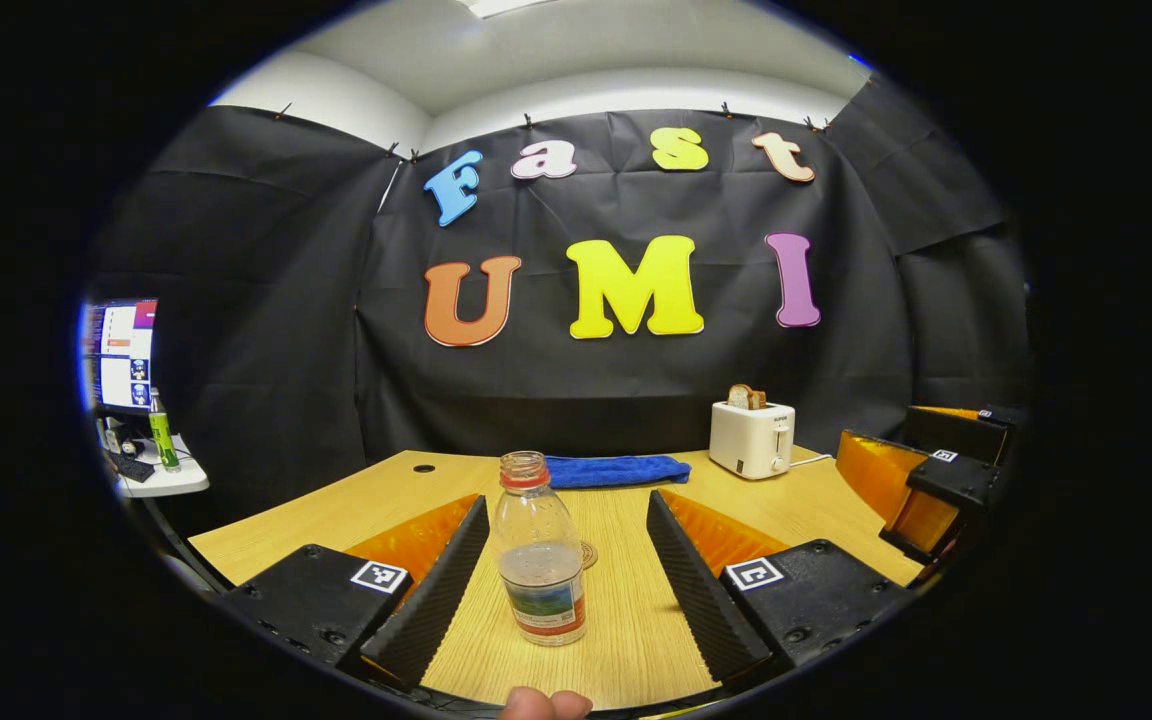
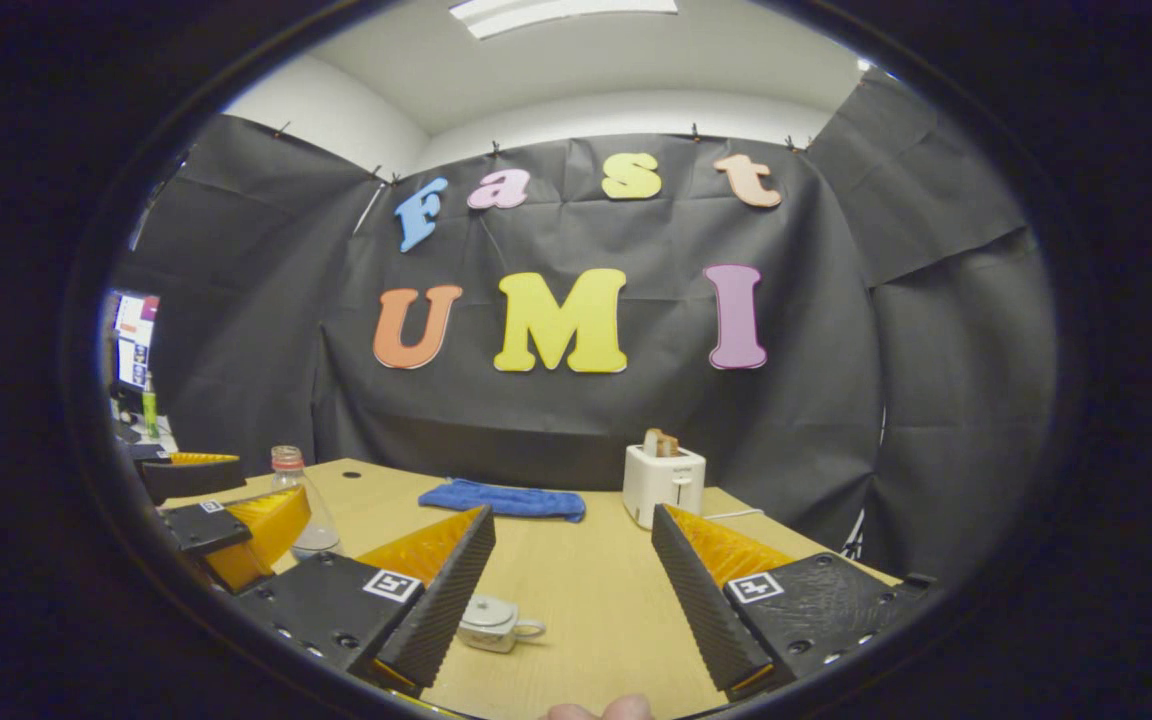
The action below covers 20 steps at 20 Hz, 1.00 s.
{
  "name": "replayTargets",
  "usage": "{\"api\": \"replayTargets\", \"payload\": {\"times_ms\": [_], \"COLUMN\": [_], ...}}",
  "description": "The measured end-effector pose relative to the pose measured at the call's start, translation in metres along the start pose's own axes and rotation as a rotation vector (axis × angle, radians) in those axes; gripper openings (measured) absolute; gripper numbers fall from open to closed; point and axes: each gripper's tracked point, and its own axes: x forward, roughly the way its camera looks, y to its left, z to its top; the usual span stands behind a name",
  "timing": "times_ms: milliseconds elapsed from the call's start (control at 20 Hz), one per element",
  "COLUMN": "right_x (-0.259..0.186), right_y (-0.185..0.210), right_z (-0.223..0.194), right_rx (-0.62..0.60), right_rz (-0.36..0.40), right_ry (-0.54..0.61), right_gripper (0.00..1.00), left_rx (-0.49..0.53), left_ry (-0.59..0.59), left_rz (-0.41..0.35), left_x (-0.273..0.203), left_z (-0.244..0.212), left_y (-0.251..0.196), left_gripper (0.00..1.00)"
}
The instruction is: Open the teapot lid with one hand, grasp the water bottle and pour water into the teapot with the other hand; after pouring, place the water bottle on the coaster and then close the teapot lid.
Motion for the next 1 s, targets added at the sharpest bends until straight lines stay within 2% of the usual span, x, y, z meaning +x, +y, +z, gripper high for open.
{"api": "replayTargets", "payload": {"times_ms": [150, 700, 1000], "right_x": [0.002, 0.033, 0.063], "right_y": [0.005, 0.051, 0.062], "right_z": [-0.008, -0.072, -0.107], "right_rx": [0.012, 0.018, -0.019], "right_rz": [0.014, 0.104, 0.108], "right_ry": [0.008, 0.105, 0.174], "right_gripper": [0.95, 0.97, 0.95], "left_rx": [0.006, -0.020, -0.017], "left_ry": [-0.005, -0.006, -0.017], "left_rz": [0.001, 0.029, 0.055], "left_x": [-0.002, -0.002, -0.001], "left_z": [0.003, 0.011, 0.015], "left_y": [0.004, 0.028, 0.045], "left_gripper": [0.99, 0.99, 0.99]}}
